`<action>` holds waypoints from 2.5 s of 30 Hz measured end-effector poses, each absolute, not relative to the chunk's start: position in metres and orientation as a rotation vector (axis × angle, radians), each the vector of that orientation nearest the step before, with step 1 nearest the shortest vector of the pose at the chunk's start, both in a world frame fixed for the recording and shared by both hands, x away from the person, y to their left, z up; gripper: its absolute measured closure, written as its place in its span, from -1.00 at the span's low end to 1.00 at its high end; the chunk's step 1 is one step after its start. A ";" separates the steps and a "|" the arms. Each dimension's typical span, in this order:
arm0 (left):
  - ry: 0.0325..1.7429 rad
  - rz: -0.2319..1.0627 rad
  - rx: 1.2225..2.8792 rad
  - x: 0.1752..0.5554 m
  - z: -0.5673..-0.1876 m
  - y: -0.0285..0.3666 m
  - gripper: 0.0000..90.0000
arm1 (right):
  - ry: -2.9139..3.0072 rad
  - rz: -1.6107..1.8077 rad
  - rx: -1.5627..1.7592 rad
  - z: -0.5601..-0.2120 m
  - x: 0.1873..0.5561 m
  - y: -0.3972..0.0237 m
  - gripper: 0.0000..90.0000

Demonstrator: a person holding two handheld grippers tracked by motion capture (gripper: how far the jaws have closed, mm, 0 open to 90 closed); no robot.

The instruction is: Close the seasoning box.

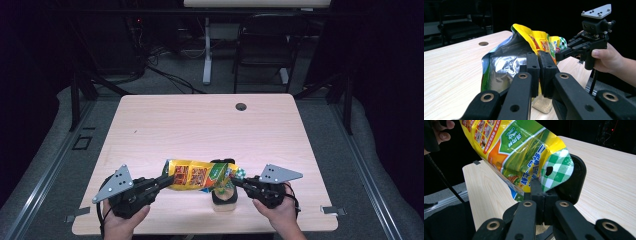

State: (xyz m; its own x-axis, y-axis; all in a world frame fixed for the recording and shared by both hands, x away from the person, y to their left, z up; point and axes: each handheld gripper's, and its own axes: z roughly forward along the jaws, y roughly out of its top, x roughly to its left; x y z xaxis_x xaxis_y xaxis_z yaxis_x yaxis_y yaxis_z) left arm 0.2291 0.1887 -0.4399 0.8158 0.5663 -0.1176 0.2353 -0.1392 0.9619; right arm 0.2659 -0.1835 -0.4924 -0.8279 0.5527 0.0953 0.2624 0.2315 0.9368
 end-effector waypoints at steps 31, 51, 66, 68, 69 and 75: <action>0.610 0.317 1.719 0.229 -0.437 0.187 0.95 | 2.254 1.604 0.755 -0.489 0.261 -0.182 1.00; 0.598 0.303 1.715 0.231 -0.438 0.184 0.95 | 2.230 1.604 0.774 -0.489 0.259 -0.186 1.00; 0.595 0.313 1.714 0.230 -0.436 0.186 0.95 | 2.225 1.607 0.771 -0.489 0.259 -0.184 1.00; 0.599 0.317 1.713 0.230 -0.435 0.186 0.95 | 2.228 1.605 0.769 -0.489 0.258 -0.183 1.00; 0.598 0.316 1.713 0.230 -0.435 0.187 0.95 | 2.232 1.602 0.766 -0.489 0.258 -0.182 1.00; 0.599 0.322 1.710 0.229 -0.433 0.188 0.95 | 2.232 1.615 0.765 -0.489 0.258 -0.180 1.00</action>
State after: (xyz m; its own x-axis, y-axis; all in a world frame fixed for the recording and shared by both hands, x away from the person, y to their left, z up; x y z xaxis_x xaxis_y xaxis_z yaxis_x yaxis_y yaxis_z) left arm 0.2286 0.1881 -0.4335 0.8272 0.5515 -0.1076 0.2142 -0.1324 0.9678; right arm 0.2584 -0.1803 -0.4890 -0.8201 0.5669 0.0785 0.2520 0.2346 0.9389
